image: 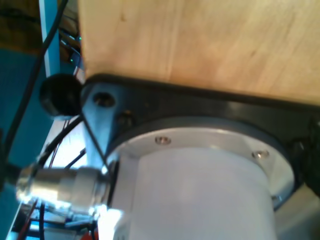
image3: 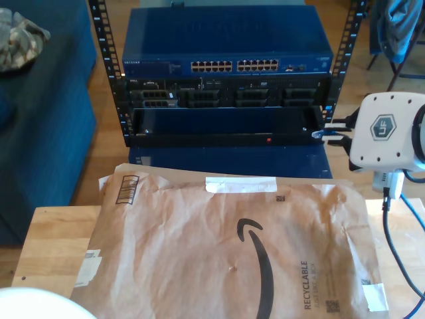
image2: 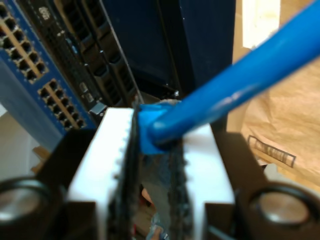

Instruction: Grab the cable and plug it in

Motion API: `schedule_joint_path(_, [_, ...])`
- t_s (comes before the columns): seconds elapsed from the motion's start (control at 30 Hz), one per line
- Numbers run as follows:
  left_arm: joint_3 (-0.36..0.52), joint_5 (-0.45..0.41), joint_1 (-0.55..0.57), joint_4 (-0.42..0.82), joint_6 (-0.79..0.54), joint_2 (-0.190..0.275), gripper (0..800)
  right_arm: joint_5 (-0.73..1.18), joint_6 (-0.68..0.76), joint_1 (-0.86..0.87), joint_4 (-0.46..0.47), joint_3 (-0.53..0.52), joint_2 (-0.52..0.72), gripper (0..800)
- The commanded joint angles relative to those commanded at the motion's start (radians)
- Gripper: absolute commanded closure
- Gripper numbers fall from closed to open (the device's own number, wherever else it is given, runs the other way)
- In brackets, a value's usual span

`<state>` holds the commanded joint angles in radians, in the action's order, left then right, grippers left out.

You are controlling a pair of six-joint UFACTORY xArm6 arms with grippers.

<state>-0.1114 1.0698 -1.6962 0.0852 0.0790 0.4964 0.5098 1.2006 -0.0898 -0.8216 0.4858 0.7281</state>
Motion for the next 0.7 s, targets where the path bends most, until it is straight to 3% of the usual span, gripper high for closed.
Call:
schedule_joint_path(0.53, [0.002, -0.018, -0.002, -0.005, -0.021, -0.002, 0, -0.044, -0.003, -0.034, 0.025, 0.068, -0.126, 797])
schedule_joint_path(0.7, [0.002, -0.018, -0.002, -0.005, -0.021, -0.002, 0, -0.048, -0.003, -0.069, 0.126, 0.071, -0.126, 797])
